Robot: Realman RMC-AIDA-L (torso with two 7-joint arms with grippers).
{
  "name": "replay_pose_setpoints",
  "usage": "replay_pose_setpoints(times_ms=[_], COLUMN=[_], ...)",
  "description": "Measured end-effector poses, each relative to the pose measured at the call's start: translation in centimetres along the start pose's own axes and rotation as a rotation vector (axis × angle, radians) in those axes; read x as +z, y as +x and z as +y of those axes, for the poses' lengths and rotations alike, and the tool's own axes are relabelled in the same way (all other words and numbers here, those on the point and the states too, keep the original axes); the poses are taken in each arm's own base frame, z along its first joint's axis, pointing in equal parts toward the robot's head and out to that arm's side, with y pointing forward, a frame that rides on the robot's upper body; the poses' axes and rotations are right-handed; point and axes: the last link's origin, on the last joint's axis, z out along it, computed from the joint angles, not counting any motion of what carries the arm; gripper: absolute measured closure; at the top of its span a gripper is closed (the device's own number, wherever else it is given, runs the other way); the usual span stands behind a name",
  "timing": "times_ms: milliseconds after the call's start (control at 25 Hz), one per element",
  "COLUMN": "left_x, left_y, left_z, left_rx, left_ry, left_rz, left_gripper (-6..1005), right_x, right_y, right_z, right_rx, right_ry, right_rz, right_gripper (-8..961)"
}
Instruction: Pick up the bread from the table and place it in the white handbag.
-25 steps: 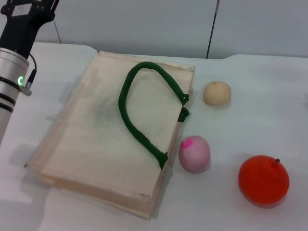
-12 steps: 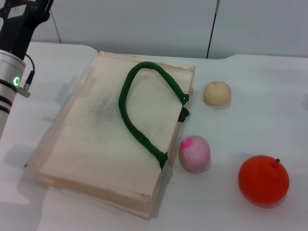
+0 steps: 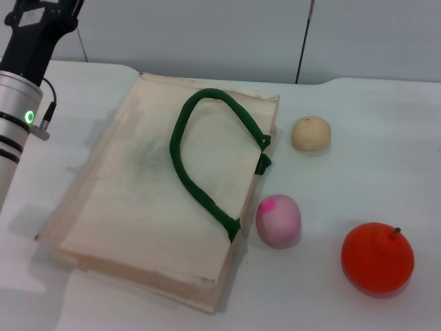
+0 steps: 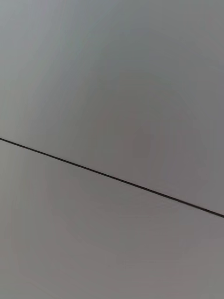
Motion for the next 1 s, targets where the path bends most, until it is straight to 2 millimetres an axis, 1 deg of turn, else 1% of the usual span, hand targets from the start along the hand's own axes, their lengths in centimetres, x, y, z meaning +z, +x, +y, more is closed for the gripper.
replay_pose_setpoints(times_ms=[200,400,1000], left_x=[-0.05,-0.15,-0.22], left_y=[-0.13,-0.21,-0.17], left_z=[0.14,0.22,0.28], left_rx=[0.046,0.014,0.014], left_ry=[-0.009,-0.005,-0.011], left_rz=[-0.007,-0.006,-0.003], left_gripper=[260,260,260], right_x=[0.01,-0.01,-0.05], right_y=[-0.01,-0.01,0.00], right_z=[0.00,-0.04,-0.07], right_rx=[0.000,0.001,0.001], right_ry=[0.000,0.002,0.003], right_rz=[0.000,-0.001,0.000], right_gripper=[59,60,60])
